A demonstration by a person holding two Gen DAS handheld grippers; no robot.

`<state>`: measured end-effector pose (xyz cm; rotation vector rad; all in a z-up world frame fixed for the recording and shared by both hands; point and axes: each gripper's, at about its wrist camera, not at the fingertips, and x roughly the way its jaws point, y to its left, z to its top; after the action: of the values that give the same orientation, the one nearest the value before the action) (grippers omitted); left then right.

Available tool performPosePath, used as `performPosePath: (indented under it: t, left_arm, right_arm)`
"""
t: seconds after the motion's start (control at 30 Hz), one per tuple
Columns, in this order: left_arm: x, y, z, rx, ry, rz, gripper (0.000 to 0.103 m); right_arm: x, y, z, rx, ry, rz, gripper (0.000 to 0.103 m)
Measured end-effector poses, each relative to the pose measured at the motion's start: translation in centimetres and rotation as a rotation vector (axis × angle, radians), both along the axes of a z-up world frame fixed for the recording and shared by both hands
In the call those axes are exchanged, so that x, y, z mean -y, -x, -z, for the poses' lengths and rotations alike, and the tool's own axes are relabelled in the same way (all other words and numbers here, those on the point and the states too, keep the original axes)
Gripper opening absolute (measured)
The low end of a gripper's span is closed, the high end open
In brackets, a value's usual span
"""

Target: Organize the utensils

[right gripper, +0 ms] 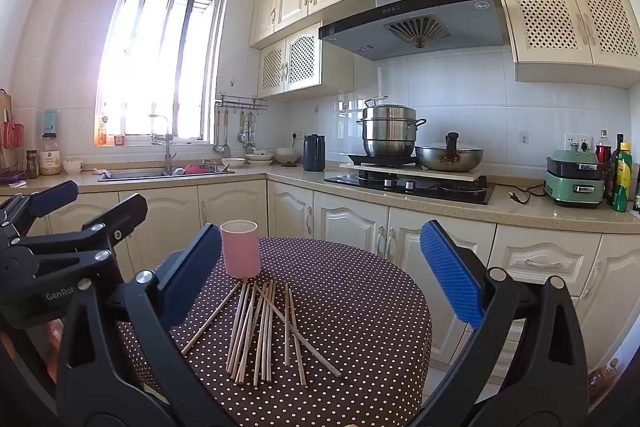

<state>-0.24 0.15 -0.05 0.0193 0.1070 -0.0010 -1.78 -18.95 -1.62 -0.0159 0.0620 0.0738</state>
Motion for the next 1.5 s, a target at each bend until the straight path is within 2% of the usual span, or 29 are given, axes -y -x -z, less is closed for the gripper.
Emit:
performPosePath:
  t: [1.17,1.5]
  left_arm:
    - [0.0,-0.3,-0.3,0.0,-0.005,-0.007,0.099]
    - [-0.5,-1.1,0.1,-0.013,-0.008,-0.012,0.099]
  right_arm:
    - [0.0,-0.2,-0.1,-0.003,-0.001,-0.002,0.097]
    - [-0.1,-1.3,0.2,-0.019,-0.008,-0.019,0.097]
